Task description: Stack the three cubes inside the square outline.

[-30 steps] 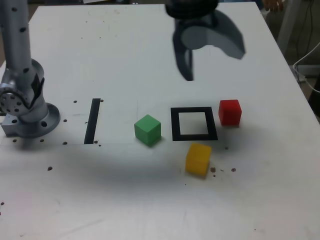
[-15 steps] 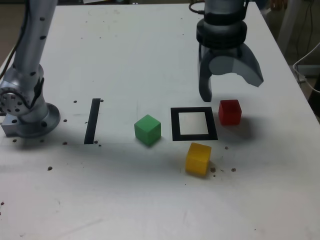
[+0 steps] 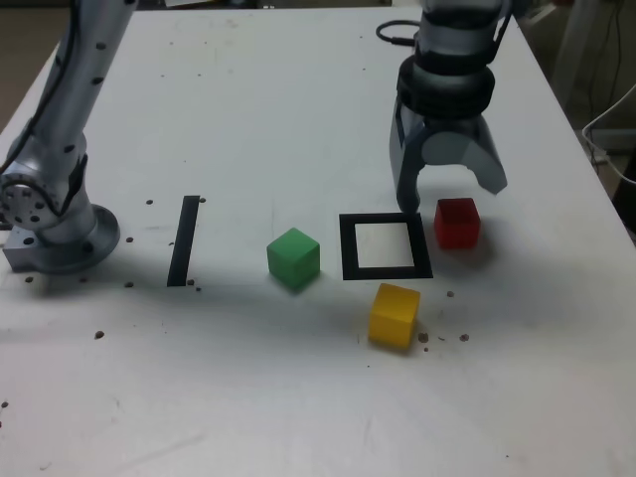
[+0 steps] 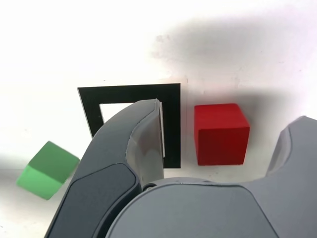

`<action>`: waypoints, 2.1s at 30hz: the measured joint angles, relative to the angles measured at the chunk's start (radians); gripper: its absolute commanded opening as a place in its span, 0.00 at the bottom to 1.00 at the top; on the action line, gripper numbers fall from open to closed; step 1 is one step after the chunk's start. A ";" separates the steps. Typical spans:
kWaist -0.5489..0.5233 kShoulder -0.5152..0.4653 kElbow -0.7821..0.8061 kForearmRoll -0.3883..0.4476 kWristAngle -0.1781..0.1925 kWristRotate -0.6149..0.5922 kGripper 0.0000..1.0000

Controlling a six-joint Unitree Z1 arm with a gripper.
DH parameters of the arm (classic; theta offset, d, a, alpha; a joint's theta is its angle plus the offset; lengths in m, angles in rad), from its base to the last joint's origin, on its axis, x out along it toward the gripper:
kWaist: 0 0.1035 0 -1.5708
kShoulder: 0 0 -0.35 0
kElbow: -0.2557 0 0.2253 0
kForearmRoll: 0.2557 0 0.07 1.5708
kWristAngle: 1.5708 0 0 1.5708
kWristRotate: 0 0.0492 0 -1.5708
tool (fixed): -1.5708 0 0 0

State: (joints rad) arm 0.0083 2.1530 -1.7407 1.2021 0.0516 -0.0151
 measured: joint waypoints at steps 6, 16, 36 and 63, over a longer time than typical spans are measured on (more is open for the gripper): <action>0.000 0.012 0.008 -0.038 -0.006 0.000 0.72; 0.000 0.036 -0.003 -0.046 -0.016 0.000 0.61; -0.015 0.045 0.014 -0.073 -0.031 -0.013 0.35; -0.007 -0.209 0.318 -0.114 0.010 -0.022 0.31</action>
State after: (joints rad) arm 0.0011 1.9438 -1.4226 1.0880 0.0615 -0.0370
